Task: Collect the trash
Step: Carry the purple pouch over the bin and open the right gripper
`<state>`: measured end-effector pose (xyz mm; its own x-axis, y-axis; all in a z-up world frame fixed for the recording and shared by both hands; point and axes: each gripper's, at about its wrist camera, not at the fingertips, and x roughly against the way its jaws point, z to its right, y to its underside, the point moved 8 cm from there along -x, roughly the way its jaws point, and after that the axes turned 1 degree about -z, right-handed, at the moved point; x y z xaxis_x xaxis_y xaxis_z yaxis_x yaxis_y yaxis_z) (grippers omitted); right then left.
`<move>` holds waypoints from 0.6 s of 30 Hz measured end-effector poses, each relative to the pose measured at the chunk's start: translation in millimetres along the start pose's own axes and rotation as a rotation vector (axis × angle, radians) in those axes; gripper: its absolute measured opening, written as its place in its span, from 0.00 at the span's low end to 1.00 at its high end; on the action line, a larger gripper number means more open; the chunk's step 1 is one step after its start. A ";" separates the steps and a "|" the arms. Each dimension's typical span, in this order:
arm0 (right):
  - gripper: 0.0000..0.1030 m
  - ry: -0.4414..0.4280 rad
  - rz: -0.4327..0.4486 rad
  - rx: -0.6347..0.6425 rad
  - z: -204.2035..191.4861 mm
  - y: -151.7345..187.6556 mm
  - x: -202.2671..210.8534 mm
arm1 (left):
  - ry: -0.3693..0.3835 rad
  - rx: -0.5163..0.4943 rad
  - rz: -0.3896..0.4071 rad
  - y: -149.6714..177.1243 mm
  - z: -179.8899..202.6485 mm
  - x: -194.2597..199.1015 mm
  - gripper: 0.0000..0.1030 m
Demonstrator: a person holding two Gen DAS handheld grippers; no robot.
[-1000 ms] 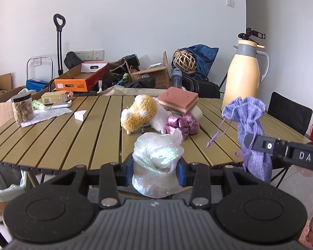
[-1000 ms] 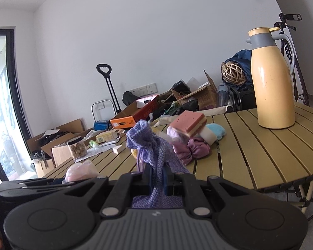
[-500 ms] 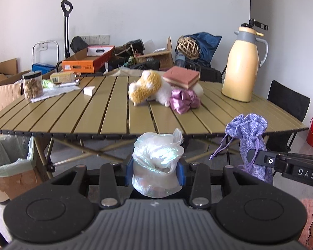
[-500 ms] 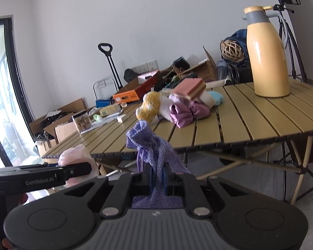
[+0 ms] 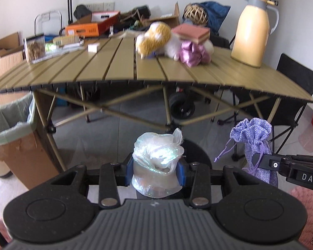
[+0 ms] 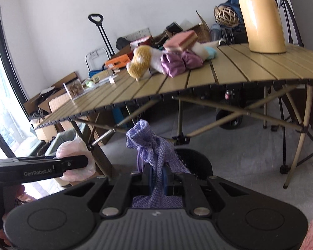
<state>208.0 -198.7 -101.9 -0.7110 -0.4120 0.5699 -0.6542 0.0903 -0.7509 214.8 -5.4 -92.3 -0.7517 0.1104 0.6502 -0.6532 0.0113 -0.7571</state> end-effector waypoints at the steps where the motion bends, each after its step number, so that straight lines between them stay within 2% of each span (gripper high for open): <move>1: 0.09 0.004 -0.018 -0.005 2.3 5.1 -4.3 | -0.001 0.003 -0.015 4.1 -1.3 -4.1 0.39; 11: 0.09 0.045 -0.198 -0.042 22.4 60.9 -46.4 | -0.021 0.011 -0.176 53.5 -12.0 -50.7 0.38; 18: 0.09 0.090 -0.303 -0.058 37.6 87.8 -73.7 | -0.047 -0.010 -0.290 85.7 -17.8 -87.1 0.38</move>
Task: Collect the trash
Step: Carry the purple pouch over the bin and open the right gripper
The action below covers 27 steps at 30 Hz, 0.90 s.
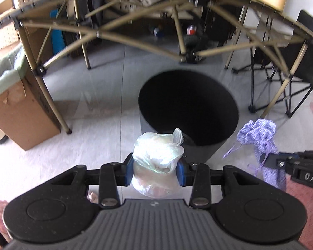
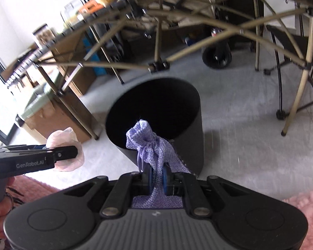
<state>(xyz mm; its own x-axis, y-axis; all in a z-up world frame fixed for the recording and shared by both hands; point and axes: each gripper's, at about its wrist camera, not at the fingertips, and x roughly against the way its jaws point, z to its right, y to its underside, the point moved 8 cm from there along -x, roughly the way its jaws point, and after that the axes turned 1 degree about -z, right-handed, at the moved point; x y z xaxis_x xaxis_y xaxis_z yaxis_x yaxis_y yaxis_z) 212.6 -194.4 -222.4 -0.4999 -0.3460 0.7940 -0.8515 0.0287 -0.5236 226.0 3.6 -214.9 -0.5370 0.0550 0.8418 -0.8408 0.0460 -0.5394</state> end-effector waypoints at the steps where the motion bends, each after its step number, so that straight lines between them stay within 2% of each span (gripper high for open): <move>1: 0.09 0.007 -0.008 -0.003 1.8 1.2 -2.8 | -0.007 -0.003 -0.014 2.1 -0.8 -5.5 0.38; 5: 0.09 0.017 -0.028 -0.008 5.0 4.5 -11.1 | -0.021 0.000 -0.054 7.5 -2.8 -19.4 0.38; 14: 0.09 0.013 -0.039 0.017 1.5 1.5 -15.3 | -0.039 0.007 -0.068 8.3 -5.0 -24.8 0.38; 20: 0.09 0.010 -0.001 0.032 -3.2 -10.6 -11.6 | -0.051 0.021 -0.069 3.3 -8.7 -29.1 0.38; 27: 0.09 0.006 0.048 0.080 -16.8 -39.9 -18.1 | -0.066 0.061 -0.077 -1.4 -20.3 -35.2 0.38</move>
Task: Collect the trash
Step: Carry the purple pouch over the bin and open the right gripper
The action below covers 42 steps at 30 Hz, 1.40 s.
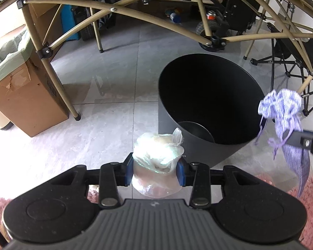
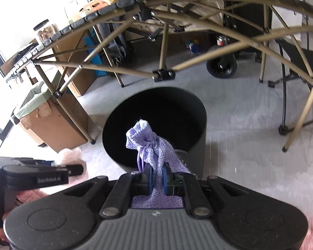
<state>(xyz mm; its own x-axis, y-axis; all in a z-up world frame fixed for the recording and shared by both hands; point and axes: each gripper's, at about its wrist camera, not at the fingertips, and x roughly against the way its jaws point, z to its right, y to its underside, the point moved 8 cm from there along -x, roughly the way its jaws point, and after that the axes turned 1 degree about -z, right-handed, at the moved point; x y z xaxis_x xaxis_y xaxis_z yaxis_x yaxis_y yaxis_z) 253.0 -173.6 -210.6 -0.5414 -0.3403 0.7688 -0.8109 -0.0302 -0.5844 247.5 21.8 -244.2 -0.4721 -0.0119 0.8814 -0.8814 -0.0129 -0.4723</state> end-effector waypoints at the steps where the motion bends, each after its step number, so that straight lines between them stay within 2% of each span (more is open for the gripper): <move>1: 0.09 -0.001 0.005 0.007 -1.3 -4.6 -2.6 | -0.002 0.005 -0.002 -1.1 -1.6 -1.4 0.38; 12: 0.09 -0.006 0.024 0.048 -18.8 -49.2 -38.2 | -0.030 0.061 -0.016 -16.7 -23.8 -20.8 0.39; 19: 0.09 -0.002 0.000 0.057 -25.4 -68.6 -71.5 | -0.040 0.078 -0.009 -32.1 -30.5 -35.0 0.38; 26: 0.09 0.014 -0.048 0.044 -23.1 -75.9 -109.0 | -0.040 0.093 -0.025 -43.4 -34.6 -53.1 0.38; 35: 0.10 0.041 -0.134 0.021 -16.7 -69.0 -148.5 | -0.054 0.119 -0.055 -48.5 -42.0 -71.1 0.38; 39: 0.14 0.070 -0.170 0.020 -14.3 -63.2 -160.9 | -0.058 0.126 -0.071 -48.7 -44.3 -76.3 0.38; 42: 0.27 0.072 -0.192 0.010 -12.4 -60.7 -165.8 | -0.057 0.128 -0.073 -48.7 -44.9 -76.4 0.38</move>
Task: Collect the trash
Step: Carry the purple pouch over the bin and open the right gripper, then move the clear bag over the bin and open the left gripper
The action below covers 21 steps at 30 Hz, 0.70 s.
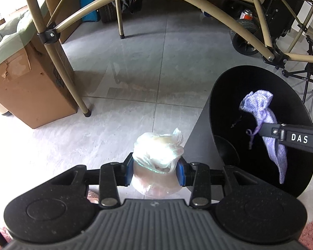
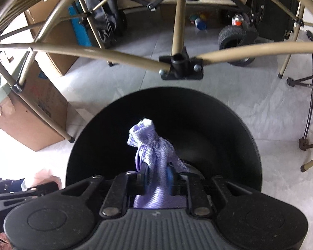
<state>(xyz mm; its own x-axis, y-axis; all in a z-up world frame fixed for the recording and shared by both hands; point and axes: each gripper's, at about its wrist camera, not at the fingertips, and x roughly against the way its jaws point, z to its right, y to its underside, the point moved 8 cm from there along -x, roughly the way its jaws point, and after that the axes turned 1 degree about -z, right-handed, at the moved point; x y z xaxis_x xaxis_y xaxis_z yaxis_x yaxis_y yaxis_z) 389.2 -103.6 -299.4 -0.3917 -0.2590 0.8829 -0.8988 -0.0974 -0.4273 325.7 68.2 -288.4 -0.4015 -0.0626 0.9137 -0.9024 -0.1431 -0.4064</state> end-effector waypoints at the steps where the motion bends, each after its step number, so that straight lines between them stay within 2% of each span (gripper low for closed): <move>1: 0.37 0.004 -0.006 -0.001 1.1 -0.3 -0.9 | 0.001 0.001 0.001 0.0 -0.5 0.3 0.38; 2: 0.43 0.007 -0.007 -0.003 1.4 -0.3 -0.3 | 0.002 0.003 0.001 -0.6 -0.1 1.0 0.38; 3: 0.57 0.011 -0.007 -0.004 1.4 0.3 1.2 | 0.004 0.003 0.003 -0.5 -0.2 1.3 0.38; 4: 0.75 0.016 -0.006 -0.002 1.1 0.3 2.4 | 0.005 0.003 0.006 -0.4 0.1 2.0 0.38; 6: 0.98 0.030 -0.001 0.013 -0.5 0.1 5.7 | 0.008 0.000 0.011 -0.3 0.6 3.7 0.38; 14: 1.00 0.042 -0.011 0.054 -4.5 1.0 16.3 | 0.012 0.001 0.044 -1.4 2.1 17.4 0.38; 21: 1.00 0.049 -0.009 0.030 -0.5 1.6 24.8 | 0.016 -0.009 0.058 -2.7 7.0 25.9 0.38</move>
<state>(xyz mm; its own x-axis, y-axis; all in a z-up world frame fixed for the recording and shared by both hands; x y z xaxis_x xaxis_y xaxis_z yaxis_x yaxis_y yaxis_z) 377.9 -109.7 -278.1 -0.3936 -0.2103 0.8949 -0.8963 -0.1286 -0.4244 318.8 60.1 -263.6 -0.4555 -0.0550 0.8886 -0.8789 -0.1312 -0.4586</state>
